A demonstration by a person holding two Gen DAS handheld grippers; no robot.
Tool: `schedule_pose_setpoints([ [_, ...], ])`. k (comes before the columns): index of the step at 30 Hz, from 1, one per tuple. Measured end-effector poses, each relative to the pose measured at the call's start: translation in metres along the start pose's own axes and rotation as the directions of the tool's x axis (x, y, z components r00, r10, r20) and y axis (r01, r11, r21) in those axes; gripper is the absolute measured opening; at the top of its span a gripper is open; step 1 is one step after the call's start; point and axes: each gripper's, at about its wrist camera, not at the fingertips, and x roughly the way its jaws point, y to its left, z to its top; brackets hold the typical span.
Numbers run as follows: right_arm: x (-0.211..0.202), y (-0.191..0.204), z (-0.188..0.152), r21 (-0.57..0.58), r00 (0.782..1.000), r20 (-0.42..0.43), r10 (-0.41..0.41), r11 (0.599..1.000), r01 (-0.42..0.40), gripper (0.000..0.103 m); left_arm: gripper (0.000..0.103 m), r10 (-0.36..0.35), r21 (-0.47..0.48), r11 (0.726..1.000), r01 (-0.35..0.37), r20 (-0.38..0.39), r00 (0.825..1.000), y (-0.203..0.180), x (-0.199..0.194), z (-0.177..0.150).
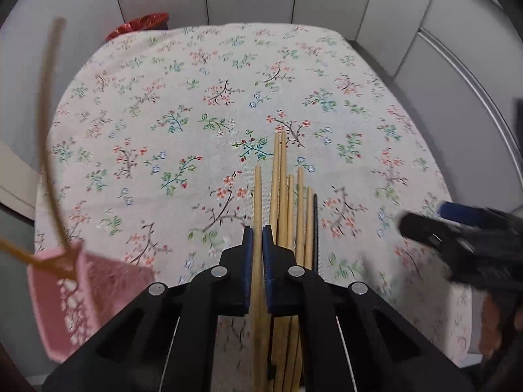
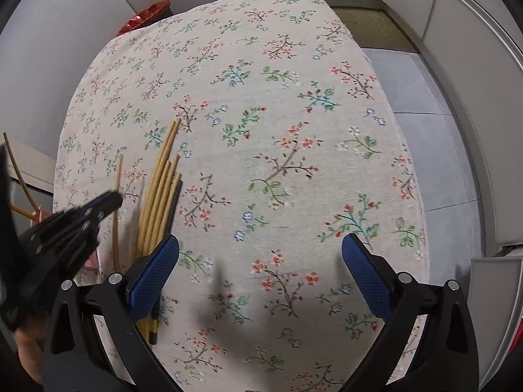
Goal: Organize utensils
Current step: 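Close the left tool on one chopstick from the pile, then grasp a chopstick with the right tool while the left tool lifts its chopstick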
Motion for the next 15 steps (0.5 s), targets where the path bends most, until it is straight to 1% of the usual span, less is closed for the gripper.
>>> schedule_pose_setpoints([
  [1, 0.002, 0.004, 0.001, 0.0, 1.0, 0.0, 0.012, 1.0, -0.012, 0.09, 0.006, -0.004, 0.006, 1.0, 0.004, 0.015, 1.0, -0.001, -0.01, -0.004],
  [2, 0.004, 0.008, 0.003, -0.001, 1.0, -0.004, 0.026, 1.0, -0.026, 0.084, 0.006, -0.004, 0.011, 1.0, 0.003, 0.031, 1.0, -0.003, -0.02, -0.007],
  [3, 0.007, 0.012, 0.003, 0.0, 0.999, -0.01, 0.037, 0.999, -0.037, 0.075, 0.006, -0.004, 0.015, 1.0, 0.003, 0.043, 0.999, -0.004, -0.027, -0.009],
  [4, 0.01, 0.016, 0.004, 0.001, 0.999, -0.016, 0.047, 0.999, -0.047, 0.069, 0.006, -0.007, 0.021, 1.0, 0.006, 0.059, 0.998, -0.004, -0.037, -0.014],
  [6, 0.018, 0.025, 0.006, 0.005, 0.997, -0.034, 0.074, 0.997, -0.074, 0.048, 0.006, -0.009, 0.031, 0.999, 0.006, 0.082, 0.997, -0.004, -0.053, -0.023],
  [7, 0.022, 0.03, 0.008, 0.006, 0.995, -0.044, 0.09, 0.996, -0.09, 0.044, 0.006, -0.009, 0.034, 0.999, 0.006, 0.092, 0.996, -0.003, -0.061, -0.029],
  [8, 0.026, 0.036, 0.01, 0.007, 0.993, -0.052, 0.106, 0.994, -0.106, 0.035, 0.006, -0.01, 0.036, 0.999, 0.006, 0.098, 0.995, -0.002, -0.065, -0.031],
  [9, 0.028, 0.04, 0.012, 0.005, 0.992, -0.055, 0.117, 0.993, -0.117, 0.03, 0.006, -0.009, 0.038, 0.999, 0.005, 0.109, 0.994, 0.0, -0.074, -0.038],
  [12, 0.032, 0.05, 0.018, 0.001, 0.989, -0.051, 0.136, 0.991, -0.137, 0.022, 0.006, -0.013, 0.04, 0.999, 0.007, 0.139, 0.99, 0.007, -0.089, -0.047],
  [15, 0.038, 0.06, 0.026, 0.002, 0.99, -0.043, 0.135, 0.991, -0.135, 0.016, 0.006, -0.031, 0.038, 0.999, 0.025, 0.166, 0.986, 0.016, -0.102, -0.055],
])
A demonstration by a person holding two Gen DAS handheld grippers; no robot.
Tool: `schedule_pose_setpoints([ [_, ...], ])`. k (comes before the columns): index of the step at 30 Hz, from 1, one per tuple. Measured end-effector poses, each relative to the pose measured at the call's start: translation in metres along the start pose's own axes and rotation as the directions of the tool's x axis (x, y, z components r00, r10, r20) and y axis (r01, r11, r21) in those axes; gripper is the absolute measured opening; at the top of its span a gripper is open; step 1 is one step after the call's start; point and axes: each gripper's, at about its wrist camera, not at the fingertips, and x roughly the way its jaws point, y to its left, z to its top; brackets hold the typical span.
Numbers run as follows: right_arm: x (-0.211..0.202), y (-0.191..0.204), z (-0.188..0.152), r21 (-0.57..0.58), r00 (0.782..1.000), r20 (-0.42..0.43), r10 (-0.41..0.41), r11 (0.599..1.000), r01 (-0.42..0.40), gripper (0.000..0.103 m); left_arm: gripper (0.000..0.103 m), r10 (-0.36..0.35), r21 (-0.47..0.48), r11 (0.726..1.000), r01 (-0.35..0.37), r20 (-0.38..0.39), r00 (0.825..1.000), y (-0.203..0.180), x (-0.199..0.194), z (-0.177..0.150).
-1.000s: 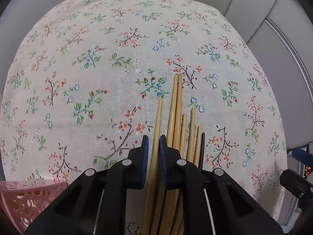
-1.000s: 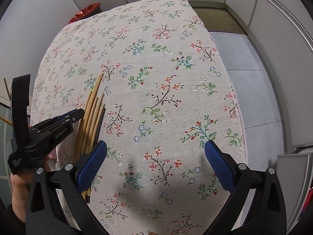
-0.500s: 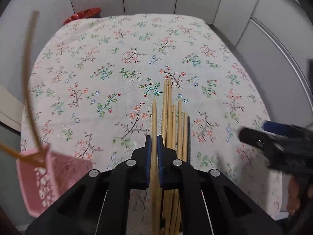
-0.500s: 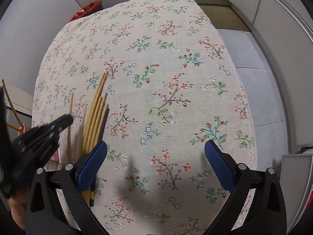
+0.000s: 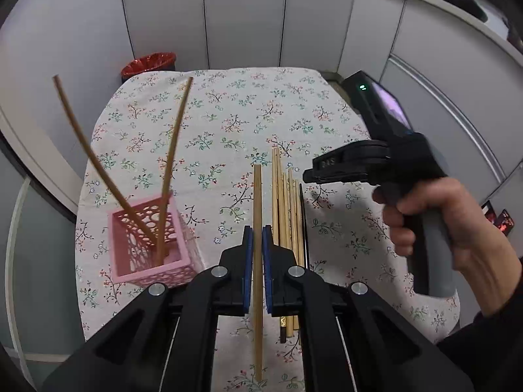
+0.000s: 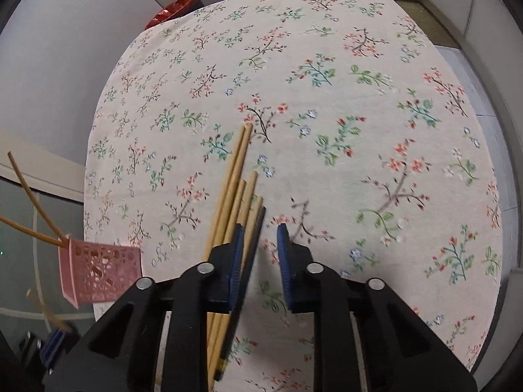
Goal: Organize utensils
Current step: 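Grasp a chopstick with the right tool while the left tool lifts its chopstick, then carry both chopsticks over the pink basket and release them inside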
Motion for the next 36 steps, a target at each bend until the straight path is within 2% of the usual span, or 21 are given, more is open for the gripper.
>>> schedule_pose_setpoints([
  [10, 0.03, 0.016, 0.017, 0.006, 1.0, -0.03, -0.005, 1.0, 0.005, 0.005, 0.006, -0.035, 0.005, 0.999, 0.035, 0.025, 0.999, 0.028, -0.023, -0.014],
  [19, 0.047, 0.022, 0.016, 0.01, 0.993, -0.06, -0.099, 0.995, 0.1, 0.006, 0.006, -0.035, -0.019, 0.999, 0.035, 0.025, 0.999, 0.04, -0.022, -0.018],
  [24, 0.049, 0.041, 0.007, -0.08, 0.981, 0.002, -0.194, 0.978, 0.193, 0.006, 0.006, -0.02, -0.035, 0.999, 0.021, 0.025, 0.999, 0.04, -0.022, -0.019],
  [29, 0.037, 0.024, 0.003, -0.014, 0.997, 0.031, -0.073, 0.997, 0.073, 0.004, 0.006, -0.01, -0.033, 0.999, 0.011, 0.049, 0.999, 0.042, -0.028, -0.021],
  [36, -0.028, 0.044, -0.024, -0.107, 0.99, 0.141, 0.02, 0.994, -0.005, 0.004, 0.006, -0.007, -0.041, 0.999, 0.011, 0.109, 0.994, 0.042, -0.045, -0.022],
])
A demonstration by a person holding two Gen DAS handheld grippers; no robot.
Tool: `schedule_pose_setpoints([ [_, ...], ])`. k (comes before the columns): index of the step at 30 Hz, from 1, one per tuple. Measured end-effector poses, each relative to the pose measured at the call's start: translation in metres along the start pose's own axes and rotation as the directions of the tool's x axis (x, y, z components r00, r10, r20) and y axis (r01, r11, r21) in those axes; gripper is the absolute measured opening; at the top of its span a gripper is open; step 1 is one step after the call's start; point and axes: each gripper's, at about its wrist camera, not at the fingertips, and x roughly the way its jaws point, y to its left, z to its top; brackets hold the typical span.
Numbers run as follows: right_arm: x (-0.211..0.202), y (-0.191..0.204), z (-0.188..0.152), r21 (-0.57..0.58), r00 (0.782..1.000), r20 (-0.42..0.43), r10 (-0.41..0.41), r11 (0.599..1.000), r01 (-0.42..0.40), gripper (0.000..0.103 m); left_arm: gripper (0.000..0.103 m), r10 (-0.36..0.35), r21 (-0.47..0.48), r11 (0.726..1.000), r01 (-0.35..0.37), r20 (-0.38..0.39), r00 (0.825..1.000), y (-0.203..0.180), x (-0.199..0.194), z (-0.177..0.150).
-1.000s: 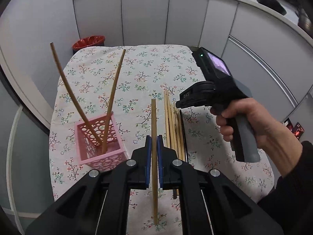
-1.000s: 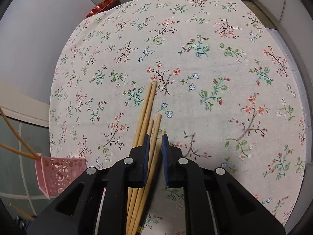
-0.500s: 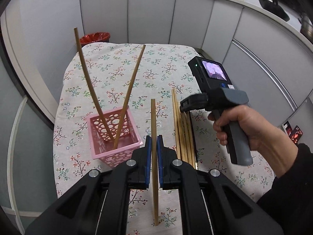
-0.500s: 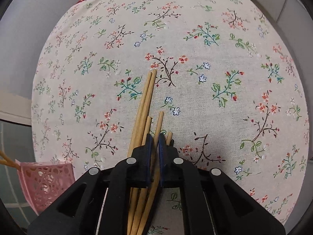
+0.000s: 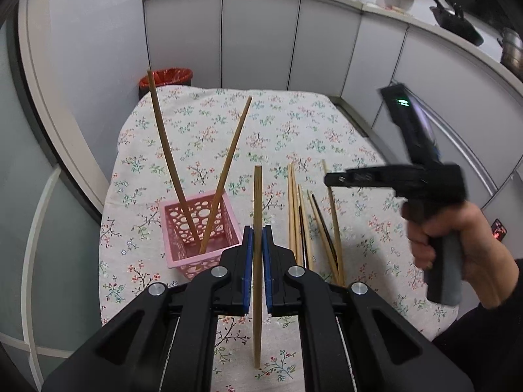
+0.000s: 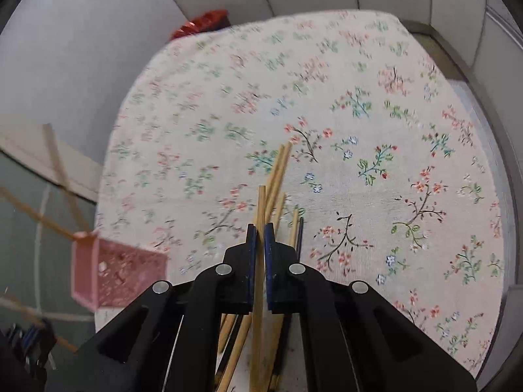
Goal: Organize utensils
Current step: 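Carry both chopsticks over the pink basket and release them inside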
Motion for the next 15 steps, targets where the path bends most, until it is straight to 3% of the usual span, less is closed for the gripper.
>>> schedule_pose_setpoints([
  [8, -0.078, 0.019, -0.027, -0.116, 0.986, 0.156, 0.052, 0.993, -0.034, 0.004, 0.006, -0.001, -0.001, 1.0, 0.001, 0.118, 0.993, -0.008, -0.035, 0.005],
  [15, -0.143, 0.033, -0.054, -0.232, 0.947, 0.309, 0.091, 0.973, -0.018, 0.004, 0.006, -0.002, -0.032, 0.999, 0.009, 0.233, 0.972, -0.005, -0.072, 0.011],
])
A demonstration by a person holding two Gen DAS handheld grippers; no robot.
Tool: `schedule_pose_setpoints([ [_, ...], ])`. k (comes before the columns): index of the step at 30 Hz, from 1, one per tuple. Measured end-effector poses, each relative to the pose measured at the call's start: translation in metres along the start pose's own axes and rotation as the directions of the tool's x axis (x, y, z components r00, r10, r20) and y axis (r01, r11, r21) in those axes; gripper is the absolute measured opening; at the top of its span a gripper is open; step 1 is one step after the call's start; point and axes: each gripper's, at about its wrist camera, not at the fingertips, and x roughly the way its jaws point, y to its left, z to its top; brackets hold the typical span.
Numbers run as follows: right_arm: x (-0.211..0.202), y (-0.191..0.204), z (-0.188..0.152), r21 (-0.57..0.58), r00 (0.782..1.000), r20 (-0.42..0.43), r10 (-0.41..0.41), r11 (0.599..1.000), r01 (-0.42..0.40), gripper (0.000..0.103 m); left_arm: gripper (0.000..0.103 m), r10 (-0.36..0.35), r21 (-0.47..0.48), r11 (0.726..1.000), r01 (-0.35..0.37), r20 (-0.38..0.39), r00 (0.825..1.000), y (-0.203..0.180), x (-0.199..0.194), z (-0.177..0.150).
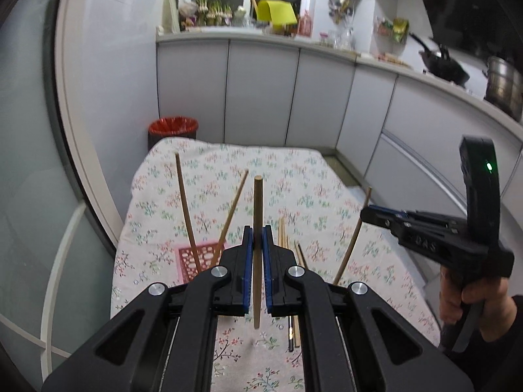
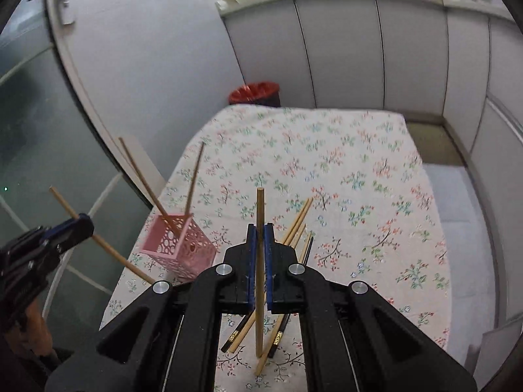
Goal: Organize utensils
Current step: 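Carry both chopsticks over the pink basket and release them inside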
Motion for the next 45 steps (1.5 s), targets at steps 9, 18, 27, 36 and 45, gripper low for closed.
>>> schedule_pose_setpoints([
  [9, -0.042, 0.025, 0.014, -0.064, 0.991, 0.125, 0.049, 0.997, -0.042, 0.003, 0.006, 0.051, -0.015, 0.999, -0.049, 0.173, 0.984, 0.007, -0.029, 0.023],
  [18, -0.058, 0.05, 0.034, -0.094, 0.977, 0.176, 0.116, 0.99, -0.1, 0.003, 0.006, 0.147, -0.047, 0.989, -0.14, 0.234, 0.961, 0.028, -0.028, 0.037],
  [27, -0.063, 0.069, 0.053, -0.076, 0.957, 0.223, 0.185, 0.982, -0.172, 0.003, 0.006, 0.202, -0.051, 0.979, -0.196, 0.19, 0.961, 0.039, -0.003, 0.039],
  [36, -0.029, 0.075, 0.059, -0.034, 0.959, 0.19, 0.208, 0.978, -0.205, 0.003, 0.006, 0.209, -0.046, 0.977, -0.207, 0.05, 0.977, 0.053, 0.048, 0.033],
  [45, 0.028, 0.062, 0.056, 0.046, 0.977, 0.091, 0.192, 0.979, -0.196, 0.003, 0.006, 0.195, -0.05, 0.979, -0.196, -0.024, 0.981, 0.056, 0.075, 0.026],
])
